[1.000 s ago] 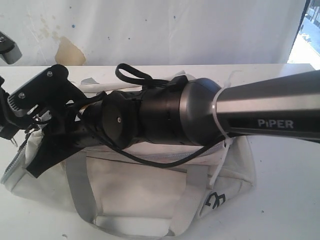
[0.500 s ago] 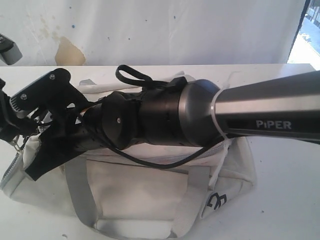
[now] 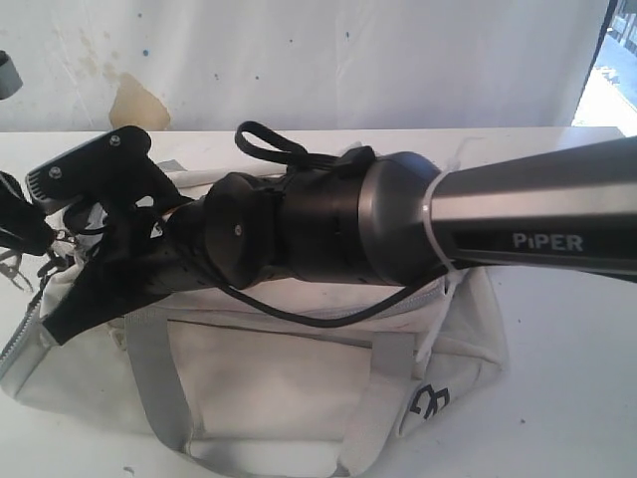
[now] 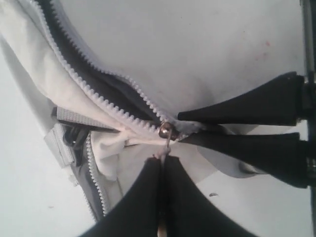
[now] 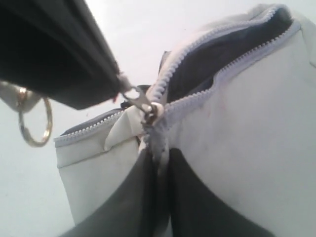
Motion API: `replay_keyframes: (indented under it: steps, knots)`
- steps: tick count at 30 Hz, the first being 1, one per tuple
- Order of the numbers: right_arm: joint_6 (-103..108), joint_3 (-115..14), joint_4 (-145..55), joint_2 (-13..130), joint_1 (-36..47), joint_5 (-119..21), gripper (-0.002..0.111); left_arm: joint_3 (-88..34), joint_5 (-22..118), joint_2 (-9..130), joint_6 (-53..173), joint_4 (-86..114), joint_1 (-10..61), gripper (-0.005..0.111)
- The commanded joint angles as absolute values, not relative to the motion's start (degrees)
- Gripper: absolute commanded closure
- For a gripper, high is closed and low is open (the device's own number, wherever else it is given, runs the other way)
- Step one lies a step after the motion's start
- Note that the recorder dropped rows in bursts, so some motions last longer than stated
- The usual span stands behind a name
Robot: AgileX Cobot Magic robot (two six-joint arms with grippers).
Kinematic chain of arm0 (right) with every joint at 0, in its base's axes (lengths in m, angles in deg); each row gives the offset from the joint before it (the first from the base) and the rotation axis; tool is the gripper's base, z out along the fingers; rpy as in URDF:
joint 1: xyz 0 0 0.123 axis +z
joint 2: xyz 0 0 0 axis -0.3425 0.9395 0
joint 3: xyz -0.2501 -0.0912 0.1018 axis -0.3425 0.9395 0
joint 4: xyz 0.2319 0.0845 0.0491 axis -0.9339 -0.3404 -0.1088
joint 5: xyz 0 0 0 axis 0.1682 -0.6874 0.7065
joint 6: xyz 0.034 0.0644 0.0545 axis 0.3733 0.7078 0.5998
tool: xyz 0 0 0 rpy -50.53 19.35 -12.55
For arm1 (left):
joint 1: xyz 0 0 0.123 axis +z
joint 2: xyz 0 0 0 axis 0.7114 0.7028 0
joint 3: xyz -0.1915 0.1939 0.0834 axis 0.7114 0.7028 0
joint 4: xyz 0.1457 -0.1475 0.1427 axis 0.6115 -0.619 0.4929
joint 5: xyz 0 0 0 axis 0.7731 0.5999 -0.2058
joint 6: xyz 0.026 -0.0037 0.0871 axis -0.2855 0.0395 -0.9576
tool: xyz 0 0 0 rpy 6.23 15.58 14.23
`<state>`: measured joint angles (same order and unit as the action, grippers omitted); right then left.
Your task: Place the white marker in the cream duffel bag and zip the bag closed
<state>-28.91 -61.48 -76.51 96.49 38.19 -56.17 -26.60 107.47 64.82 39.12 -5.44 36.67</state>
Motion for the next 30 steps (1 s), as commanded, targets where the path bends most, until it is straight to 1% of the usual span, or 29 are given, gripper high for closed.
replay_keyframes:
  steps: [1, 5, 20, 23, 26, 30]
  knots:
    - [-30.71, -60.81, -73.01, 97.74, 38.25, -60.72, 0.108, -28.47, 104.48, 63.85, 47.25, -1.93, 36.67, 0.107]
    - [-30.71, -60.81, -72.25, 97.74, 38.25, -62.22, 0.108, -28.47, 104.47, 64.06, 50.76, 3.61, 36.67, 0.107]
    - [-30.71, -60.81, -66.08, 97.11, 38.25, -64.93, 0.108, -27.53, 102.13, 64.19, 51.8, 6.99, 36.67, 0.107]
    - [-30.71, -60.81, -65.58, 96.43, 38.25, -64.47, 0.108, -26.85, 99.46, 64.19, 52.03, 7.71, 36.67, 0.107]
    - [-30.71, -60.81, -65.31, 96.27, 38.25, -62.77, 0.108, -26.85, 98.98, 64.08, 50.69, 3.05, 36.67, 0.107]
    - [-24.28, -60.81, -65.31, 96.38, 38.15, -60.14, 0.108, -26.85, 103.27, 64.08, 39.57, -9.7, 36.67, 0.107]
